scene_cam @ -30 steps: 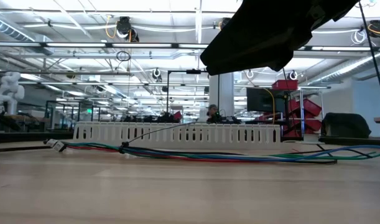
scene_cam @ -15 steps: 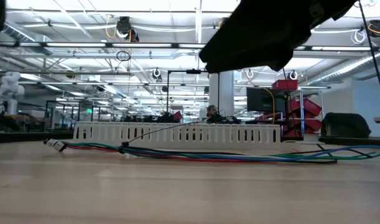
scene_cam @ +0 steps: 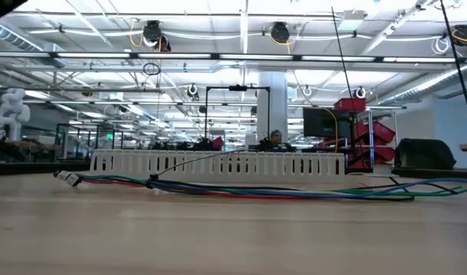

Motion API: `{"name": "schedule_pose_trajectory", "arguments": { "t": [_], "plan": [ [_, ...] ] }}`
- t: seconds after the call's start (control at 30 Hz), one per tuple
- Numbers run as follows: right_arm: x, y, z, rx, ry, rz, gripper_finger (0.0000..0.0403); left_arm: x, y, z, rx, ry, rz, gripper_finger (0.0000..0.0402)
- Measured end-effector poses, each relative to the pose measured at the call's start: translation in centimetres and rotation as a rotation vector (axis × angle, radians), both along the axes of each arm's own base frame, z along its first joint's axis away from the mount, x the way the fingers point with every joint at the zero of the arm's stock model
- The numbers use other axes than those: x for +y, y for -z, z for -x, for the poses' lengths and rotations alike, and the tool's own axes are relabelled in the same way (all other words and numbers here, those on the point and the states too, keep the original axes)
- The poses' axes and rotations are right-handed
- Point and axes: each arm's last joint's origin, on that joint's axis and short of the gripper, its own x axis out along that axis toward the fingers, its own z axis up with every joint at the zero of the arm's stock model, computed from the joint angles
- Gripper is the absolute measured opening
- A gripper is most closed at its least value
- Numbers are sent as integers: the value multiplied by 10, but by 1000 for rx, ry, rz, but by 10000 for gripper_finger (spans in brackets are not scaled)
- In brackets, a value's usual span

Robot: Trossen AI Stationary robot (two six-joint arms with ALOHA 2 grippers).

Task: Ziptie cables
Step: Wrap the black zip tie around the colored cable wires

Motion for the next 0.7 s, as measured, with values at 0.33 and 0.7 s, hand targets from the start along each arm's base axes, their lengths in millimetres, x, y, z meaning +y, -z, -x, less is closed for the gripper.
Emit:
{"name": "schedule_pose_trajectory", "arguments": {
  "t": [0.33,0.7],
  "plan": [
    [5,-7,7,-4,-23,19,164,-3,-11,-12,-72,96,-53,0],
    [-11,-3,-3,31,62,45,164,1,-11,-16,-83,59,-69,0]
  ]
}}
